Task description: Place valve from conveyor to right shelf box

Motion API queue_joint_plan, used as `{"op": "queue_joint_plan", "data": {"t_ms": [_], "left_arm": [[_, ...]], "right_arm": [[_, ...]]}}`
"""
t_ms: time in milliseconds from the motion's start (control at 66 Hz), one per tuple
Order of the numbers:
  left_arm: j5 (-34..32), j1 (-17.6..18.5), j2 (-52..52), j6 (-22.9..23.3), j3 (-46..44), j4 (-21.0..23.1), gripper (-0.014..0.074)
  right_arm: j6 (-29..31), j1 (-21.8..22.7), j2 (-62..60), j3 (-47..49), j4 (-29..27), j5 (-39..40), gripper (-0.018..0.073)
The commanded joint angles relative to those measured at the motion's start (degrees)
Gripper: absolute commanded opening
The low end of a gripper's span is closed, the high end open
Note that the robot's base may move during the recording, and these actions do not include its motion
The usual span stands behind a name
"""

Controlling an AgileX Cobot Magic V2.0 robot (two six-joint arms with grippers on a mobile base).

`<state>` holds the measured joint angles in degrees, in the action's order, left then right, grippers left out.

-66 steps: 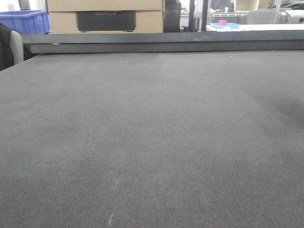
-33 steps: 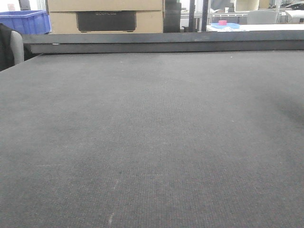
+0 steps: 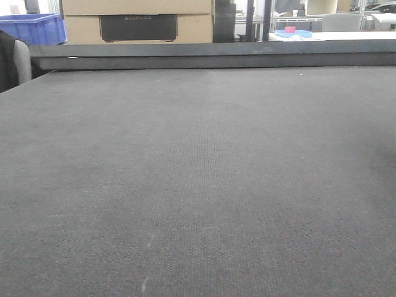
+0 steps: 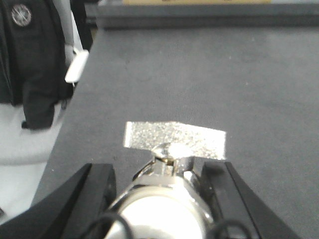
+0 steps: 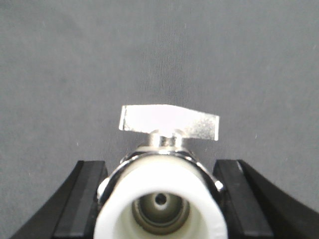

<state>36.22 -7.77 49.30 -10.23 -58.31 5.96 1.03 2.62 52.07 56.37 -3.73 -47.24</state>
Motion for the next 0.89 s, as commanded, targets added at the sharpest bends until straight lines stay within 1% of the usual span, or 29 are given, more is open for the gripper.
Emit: {"op": "queue_joint_plan", "data": {"t_ms": [0, 91, 197, 878], "left_arm": [[-3.8, 0.2, -4.2, -0.2, 1.8, 1.0, -0.0111], [-3.7, 0.2, -6.8, -0.2, 3.4, 1.0, -0.0111], [-3.1, 0.2, -8.4, -0.2, 3.8, 1.0, -0.0111], [-2.7, 0.2, -9.0, -0.2, 3.8, 1.0, -0.0111]], "right_arm": [[0.5, 0.3, -4.1, -1.2, 0.7, 8.5, -0.0162], [0.5, 0.3, -6.6, -1.8, 0.7, 11.8, -0.0162], [0.5, 0.3, -8.1, -1.8, 0.7, 13.8, -0.0162], [0.5, 0.3, -8.3, -1.8, 0.7, 13.9, -0.0162]]}}
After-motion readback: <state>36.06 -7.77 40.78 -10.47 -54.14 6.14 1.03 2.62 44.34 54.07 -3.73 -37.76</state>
